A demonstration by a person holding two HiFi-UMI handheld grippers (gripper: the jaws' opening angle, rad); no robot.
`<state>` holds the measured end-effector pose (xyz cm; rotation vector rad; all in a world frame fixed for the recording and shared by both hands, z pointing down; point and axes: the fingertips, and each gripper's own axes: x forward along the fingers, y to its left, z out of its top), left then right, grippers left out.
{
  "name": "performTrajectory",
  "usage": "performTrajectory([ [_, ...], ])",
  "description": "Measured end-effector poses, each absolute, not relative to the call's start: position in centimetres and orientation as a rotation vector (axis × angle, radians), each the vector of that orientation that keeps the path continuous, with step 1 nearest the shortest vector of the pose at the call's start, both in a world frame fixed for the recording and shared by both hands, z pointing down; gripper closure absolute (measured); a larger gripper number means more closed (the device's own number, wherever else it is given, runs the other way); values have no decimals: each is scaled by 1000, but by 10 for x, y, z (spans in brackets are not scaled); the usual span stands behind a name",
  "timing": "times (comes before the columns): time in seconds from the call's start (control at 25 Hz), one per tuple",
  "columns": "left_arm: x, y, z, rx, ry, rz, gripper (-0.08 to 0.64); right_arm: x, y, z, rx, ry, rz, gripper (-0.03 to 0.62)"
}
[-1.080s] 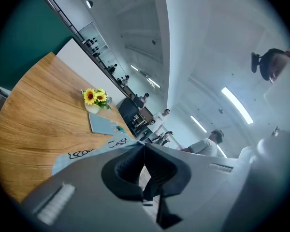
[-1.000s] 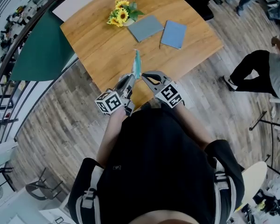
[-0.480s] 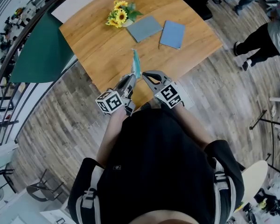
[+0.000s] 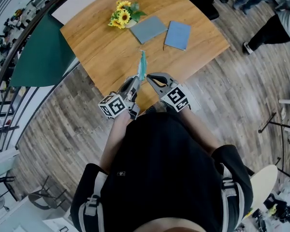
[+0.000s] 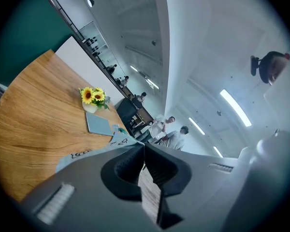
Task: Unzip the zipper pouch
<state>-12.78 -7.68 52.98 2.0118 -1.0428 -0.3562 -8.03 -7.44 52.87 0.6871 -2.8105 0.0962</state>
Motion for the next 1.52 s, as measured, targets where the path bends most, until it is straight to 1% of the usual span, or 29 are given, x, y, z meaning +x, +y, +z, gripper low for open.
performTrajectory([
  [0.12, -129, -78, 533, 1957, -1014, -443, 528, -80, -72, 523, 659, -2824, 61, 588],
  [0.28, -127, -77, 545, 1874, -943, -524, 514, -77, -72, 524, 632, -2812, 19, 588],
  [0.4, -122, -74, 550, 1779, -862, -596, 458, -74, -71, 521, 627, -2820, 19, 588],
  [0.44, -120, -75, 550, 1757, -834, -626, 456, -74, -71, 520, 625, -2822, 20, 588],
  [0.6, -114, -77, 544, 1740, -748, -698, 465, -72, -71, 519, 608, -2821, 3, 588],
  [0.64, -112, -78, 544, 1748, -740, -696, 482, -72, -71, 519, 605, -2817, -5, 588],
  [0.72, -110, -78, 545, 1777, -753, -670, 549, -72, -72, 521, 608, -2804, -17, 588],
  [0.76, -110, -78, 546, 1795, -763, -653, 557, -71, -74, 522, 619, -2797, -18, 588],
  [1.2, -104, -76, 533, 1952, -780, -519, 561, -66, -89, 528, 746, -2736, 23, 588],
  [1.52, -102, -72, 529, 1981, -774, -509, 561, -62, -91, 530, 744, -2724, 10, 586],
])
